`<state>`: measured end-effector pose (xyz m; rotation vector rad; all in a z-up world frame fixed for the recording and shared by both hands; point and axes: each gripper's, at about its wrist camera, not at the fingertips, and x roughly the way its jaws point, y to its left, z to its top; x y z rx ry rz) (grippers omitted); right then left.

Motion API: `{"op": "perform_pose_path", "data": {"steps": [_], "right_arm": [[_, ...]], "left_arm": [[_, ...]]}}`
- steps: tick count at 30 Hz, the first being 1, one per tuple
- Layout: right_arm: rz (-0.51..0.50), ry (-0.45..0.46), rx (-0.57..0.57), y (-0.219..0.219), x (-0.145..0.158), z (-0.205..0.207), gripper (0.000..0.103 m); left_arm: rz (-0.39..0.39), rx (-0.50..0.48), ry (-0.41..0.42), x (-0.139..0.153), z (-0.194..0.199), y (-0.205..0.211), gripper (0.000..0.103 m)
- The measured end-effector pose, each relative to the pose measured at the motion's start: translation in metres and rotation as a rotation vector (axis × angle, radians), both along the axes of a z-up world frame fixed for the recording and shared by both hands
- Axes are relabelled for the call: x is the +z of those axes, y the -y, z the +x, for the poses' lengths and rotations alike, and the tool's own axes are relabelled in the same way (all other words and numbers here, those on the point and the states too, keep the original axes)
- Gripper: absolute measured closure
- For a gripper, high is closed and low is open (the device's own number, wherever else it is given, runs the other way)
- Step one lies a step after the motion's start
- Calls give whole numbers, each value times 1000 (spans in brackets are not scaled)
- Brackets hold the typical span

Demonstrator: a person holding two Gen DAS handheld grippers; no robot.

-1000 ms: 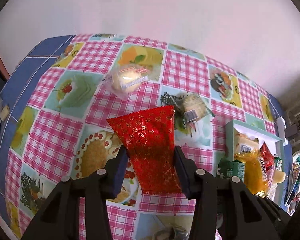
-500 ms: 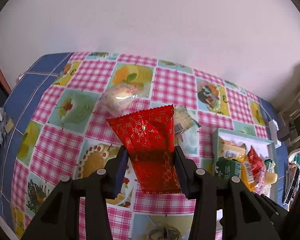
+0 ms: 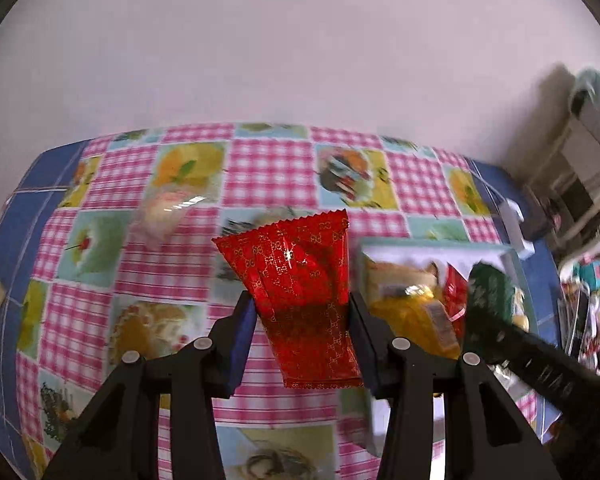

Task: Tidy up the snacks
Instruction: 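Lower the red wrapper into the tray with the left tool while the right tool lowers the green pack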

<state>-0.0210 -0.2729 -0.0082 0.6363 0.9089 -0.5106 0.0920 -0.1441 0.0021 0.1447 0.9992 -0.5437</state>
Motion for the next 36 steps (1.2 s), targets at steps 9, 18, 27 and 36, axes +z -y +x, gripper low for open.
{"op": "perform_pose_path", "data": {"steps": [9,18,27,36], "right_arm": [[69,9,-132,50,-15,-35,61],[110,-13,-183,76,-32,-53,61],[129,-39,-190,83,-41,-55,61],[117,-82,-182,81,-48,-49,61]], "left_arm": [[13,-99,-77,-26,-14,46,56],[16,-165,-121,-38,-25,80,57],[21,-195,-161,-57,-29,101,57],[30,-188,-187,-75,-26,107,57]]}}
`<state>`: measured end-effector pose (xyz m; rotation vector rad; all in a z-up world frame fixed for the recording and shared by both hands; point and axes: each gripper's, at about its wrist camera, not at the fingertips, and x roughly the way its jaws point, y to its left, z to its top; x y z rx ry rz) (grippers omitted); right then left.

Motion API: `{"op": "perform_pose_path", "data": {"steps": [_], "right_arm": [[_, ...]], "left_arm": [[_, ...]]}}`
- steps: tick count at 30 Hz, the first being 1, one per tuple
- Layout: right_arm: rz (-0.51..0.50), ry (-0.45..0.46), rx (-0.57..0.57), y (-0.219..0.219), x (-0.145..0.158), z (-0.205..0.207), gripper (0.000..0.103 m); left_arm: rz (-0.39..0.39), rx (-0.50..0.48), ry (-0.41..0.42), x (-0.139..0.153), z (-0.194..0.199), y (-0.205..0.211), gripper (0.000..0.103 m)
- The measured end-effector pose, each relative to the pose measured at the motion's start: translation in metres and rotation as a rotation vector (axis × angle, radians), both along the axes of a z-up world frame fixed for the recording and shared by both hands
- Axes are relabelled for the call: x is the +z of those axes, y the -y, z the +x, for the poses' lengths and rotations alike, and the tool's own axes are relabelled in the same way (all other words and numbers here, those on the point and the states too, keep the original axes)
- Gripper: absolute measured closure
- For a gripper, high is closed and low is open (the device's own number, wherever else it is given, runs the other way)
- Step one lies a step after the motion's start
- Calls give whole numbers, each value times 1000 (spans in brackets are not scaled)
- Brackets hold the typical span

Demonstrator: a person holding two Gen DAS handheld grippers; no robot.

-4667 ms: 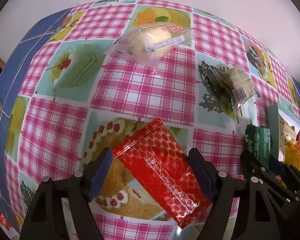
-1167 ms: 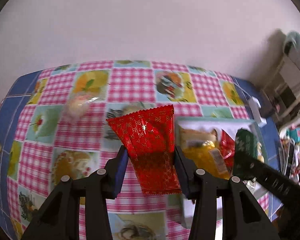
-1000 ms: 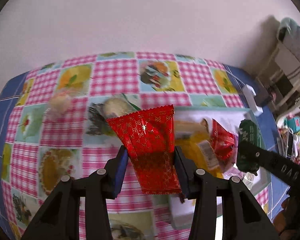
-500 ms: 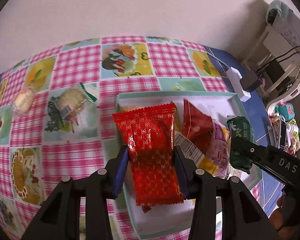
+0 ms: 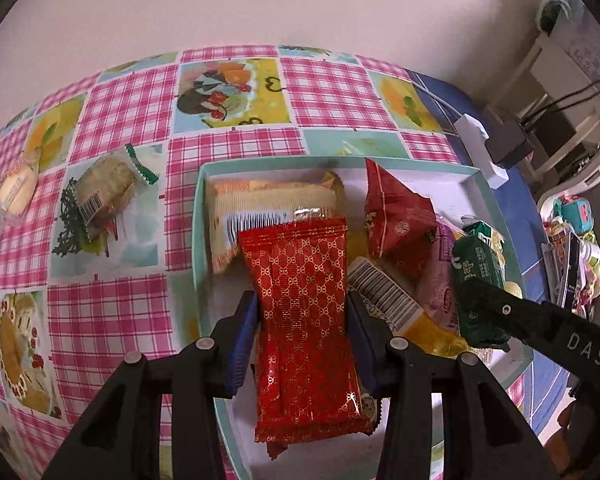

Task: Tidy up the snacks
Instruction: 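Lower the red wrapper into the tray with the left tool while the right tool lowers the green pack, then open both tools and withdraw them from the tray toward the remaining snacks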

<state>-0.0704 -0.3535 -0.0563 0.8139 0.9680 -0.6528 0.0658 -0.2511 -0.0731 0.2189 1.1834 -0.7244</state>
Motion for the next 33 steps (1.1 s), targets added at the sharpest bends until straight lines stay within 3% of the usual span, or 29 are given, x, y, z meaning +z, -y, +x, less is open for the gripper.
{"op": "perform_pose_path", "data": {"steps": [4,9,16,24,28,33], "right_arm": [[-25,-16,11,-2,3,2,61],[-52,-15,24,-5,11,3,59],[-84,-11,44,-11,22,4,54],[-119,-33,62,-18,29,7,53],[-133,-39,75,-21,28,10,37],[-144,-48,91,-24,26,14,31]], "left_arm": [[-17,21,-41,2,6,-5,57],[-17,30,-21,18,4,-11,55],[-16,75,11,36,4,-26,44],[17,178,35,33,15,-53,33],[63,231,58,28,23,-66,24],[97,302,98,27,32,-83,20]]}}
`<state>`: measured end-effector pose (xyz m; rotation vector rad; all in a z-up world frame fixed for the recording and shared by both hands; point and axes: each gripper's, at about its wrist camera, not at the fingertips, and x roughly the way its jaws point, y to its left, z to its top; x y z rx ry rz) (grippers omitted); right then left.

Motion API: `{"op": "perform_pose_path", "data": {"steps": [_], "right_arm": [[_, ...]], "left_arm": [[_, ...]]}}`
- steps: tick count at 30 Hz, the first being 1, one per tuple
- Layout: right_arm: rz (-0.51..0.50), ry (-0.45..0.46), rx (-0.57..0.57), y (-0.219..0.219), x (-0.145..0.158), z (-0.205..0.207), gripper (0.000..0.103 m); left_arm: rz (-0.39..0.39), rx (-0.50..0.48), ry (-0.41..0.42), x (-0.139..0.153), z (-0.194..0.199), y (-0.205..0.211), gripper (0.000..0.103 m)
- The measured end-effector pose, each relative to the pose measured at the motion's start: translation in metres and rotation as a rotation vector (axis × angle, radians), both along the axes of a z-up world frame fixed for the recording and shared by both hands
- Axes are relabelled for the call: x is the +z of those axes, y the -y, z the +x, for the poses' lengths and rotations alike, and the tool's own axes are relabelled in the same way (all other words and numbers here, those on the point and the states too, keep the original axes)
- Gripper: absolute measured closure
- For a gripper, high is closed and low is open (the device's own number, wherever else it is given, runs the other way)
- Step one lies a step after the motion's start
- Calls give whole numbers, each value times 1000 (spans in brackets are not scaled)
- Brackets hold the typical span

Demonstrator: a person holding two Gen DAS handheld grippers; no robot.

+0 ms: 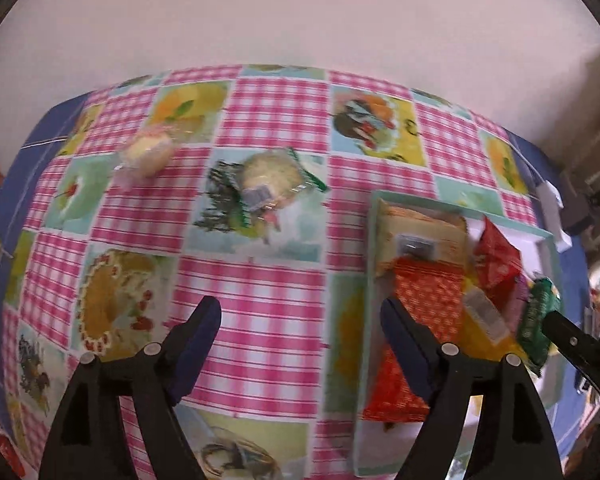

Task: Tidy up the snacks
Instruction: 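Open both tools and withdraw them from the tray toward the remaining snacks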

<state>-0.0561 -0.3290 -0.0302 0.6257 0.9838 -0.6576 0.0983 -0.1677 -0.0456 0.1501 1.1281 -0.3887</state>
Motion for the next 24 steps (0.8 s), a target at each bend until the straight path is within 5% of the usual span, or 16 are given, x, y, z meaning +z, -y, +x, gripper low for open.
{"op": "perform_pose_path", "data": {"steps": [4,9,13,24], "right_arm": [[-10,-6,3,-3,-1,2,22],[-19,-5,17,-7,-1,6,17],[-44,-7,31,-11,0,10,0],[-60,1,80,-29,3,25,0]], "left_arm": [[3,30,13,-2,6,-8,8],[16,45,34,-2,7,-12,8],[26,70,49,0,9,-17,7],[-1,121,86,11,21,-46,7]]}}
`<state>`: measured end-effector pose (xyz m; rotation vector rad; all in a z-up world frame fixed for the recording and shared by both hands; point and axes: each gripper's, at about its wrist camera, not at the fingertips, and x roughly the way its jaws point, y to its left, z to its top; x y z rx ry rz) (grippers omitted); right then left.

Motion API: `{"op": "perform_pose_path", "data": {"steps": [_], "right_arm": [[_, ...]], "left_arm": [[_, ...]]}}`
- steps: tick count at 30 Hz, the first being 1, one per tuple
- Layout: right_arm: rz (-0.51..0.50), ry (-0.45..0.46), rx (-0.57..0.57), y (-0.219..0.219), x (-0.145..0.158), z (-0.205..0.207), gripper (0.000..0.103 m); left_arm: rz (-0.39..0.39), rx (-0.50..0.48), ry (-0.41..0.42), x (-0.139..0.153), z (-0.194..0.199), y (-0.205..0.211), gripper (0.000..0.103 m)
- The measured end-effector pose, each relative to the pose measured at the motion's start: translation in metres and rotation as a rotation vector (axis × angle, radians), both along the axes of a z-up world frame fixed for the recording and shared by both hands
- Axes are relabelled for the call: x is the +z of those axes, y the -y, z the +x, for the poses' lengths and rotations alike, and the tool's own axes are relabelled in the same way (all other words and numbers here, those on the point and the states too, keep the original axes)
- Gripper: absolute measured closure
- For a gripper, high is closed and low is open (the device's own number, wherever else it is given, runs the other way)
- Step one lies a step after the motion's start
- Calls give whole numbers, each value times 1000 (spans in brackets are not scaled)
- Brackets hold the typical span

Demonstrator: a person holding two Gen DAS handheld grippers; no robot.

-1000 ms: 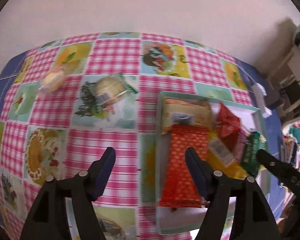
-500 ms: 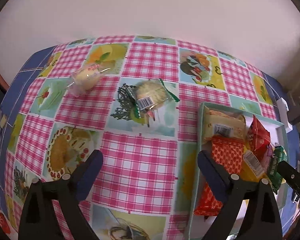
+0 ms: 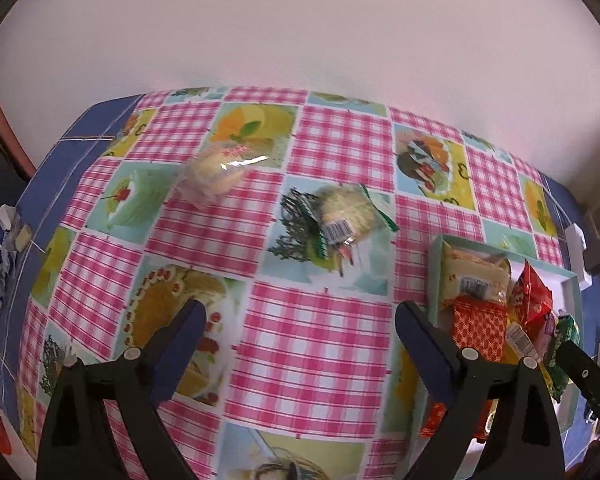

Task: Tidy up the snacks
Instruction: 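Open both tools and withdraw them from the tray toward the remaining snacks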

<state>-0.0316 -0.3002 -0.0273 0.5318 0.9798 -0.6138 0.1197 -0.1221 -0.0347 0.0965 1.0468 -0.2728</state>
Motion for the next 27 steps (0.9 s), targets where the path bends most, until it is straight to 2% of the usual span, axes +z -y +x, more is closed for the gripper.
{"op": "perform_pose_path", "data": {"steps": [10,20,27], "right_arm": [[-7,51,102,-43,6,29,0],[-31,43,256,-101,-4,65,0],[-35,15,332,-129,-15,87,0]], "left_arm": [[-41,118,106,21,27,-68,7],[5,258,63,13,51,-143,7],[17,248,37,9,61,-157,7]]}}
